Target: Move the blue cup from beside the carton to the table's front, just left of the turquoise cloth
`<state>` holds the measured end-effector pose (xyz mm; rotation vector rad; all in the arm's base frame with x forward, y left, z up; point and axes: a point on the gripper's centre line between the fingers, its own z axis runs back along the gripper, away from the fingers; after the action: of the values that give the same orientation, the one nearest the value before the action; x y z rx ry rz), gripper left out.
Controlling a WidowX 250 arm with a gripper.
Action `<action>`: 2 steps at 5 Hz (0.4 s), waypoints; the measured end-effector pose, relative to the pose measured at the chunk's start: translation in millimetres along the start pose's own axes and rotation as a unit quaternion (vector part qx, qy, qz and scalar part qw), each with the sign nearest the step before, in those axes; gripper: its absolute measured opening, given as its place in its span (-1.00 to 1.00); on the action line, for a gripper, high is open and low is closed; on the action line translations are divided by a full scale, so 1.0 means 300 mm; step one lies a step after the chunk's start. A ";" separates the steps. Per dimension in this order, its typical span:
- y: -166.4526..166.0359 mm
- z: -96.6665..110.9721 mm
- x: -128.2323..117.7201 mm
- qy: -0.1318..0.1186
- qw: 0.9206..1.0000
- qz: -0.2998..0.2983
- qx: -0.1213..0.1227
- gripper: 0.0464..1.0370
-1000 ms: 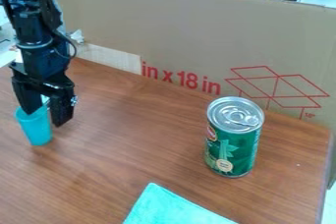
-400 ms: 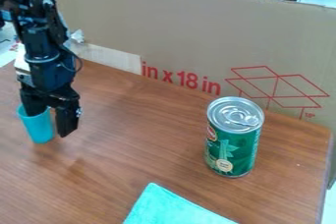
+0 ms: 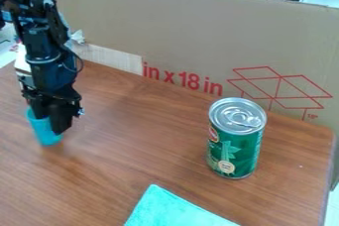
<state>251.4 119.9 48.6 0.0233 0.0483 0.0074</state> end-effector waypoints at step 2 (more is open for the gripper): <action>-0.082 0.116 -0.054 -0.019 1.000 0.000 0.016 -0.88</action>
<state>237.2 94.3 83.6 0.0557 0.0107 0.0069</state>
